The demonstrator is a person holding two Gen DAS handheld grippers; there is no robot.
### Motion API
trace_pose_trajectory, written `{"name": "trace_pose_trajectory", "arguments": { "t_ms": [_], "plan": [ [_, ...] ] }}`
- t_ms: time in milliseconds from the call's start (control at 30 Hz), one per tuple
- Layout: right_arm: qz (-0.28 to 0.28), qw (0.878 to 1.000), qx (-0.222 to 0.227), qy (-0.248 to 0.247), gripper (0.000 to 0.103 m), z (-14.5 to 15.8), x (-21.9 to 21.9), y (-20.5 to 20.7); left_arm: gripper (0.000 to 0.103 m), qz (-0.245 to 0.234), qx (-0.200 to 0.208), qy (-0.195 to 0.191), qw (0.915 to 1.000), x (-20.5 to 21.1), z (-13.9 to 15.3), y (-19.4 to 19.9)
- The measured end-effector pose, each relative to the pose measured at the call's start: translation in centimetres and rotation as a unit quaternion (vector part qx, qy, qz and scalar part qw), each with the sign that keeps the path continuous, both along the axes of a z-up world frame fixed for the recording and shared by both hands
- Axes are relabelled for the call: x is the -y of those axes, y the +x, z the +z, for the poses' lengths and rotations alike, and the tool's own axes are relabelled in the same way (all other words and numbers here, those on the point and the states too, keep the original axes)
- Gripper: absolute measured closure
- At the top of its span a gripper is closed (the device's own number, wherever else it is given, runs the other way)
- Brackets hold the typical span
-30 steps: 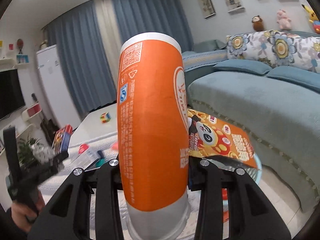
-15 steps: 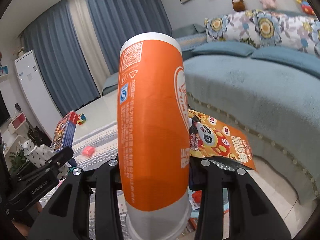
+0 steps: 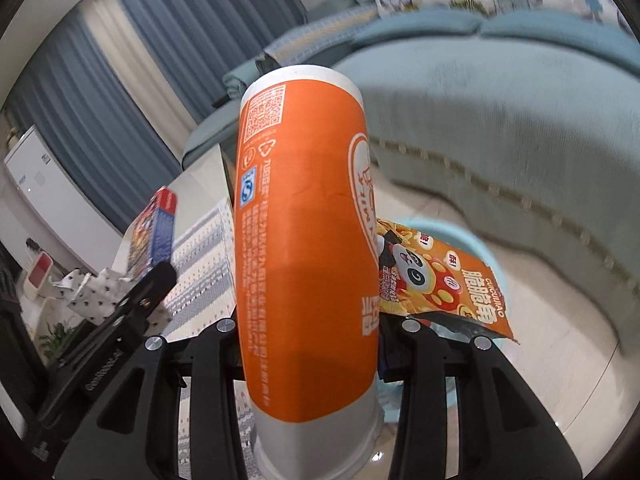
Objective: Collect trash
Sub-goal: 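Carry the orange cup and polka-dot bag with both tools over the blue basket, then open the right tool dropping the orange cup while the left tool drops the polka-dot bag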
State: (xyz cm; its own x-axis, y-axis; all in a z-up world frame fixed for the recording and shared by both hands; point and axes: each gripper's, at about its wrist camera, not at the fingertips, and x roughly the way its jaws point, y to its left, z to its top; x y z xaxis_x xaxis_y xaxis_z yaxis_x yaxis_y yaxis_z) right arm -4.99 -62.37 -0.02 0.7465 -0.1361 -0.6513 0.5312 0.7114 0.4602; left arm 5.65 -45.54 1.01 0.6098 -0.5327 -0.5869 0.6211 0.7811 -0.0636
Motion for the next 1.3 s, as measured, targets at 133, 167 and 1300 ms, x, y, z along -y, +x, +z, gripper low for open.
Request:
{"name": "trace_pose_trajectory", "arguments": {
  "t_ms": [133,167,1300],
  "plan": [
    [-0.017,0.998,-0.044,0.032,0.067,-2.0,1.1,0.5,0.041,-0.004,-0.025,0.019,0.9995,2.1,-2.4,0.7],
    [-0.020,0.998,-0.047,0.042,0.067,-2.3,1.3,0.4,0.041,-0.005,-0.032,0.021,0.9992,2.6,-2.8,0.9],
    [0.000,0.897,0.148,0.415,0.065,-8.4,7.9,-1.4,0.040,0.019,-0.148,0.008,0.9888,4.6,-6.1,4.6]
  ]
}}
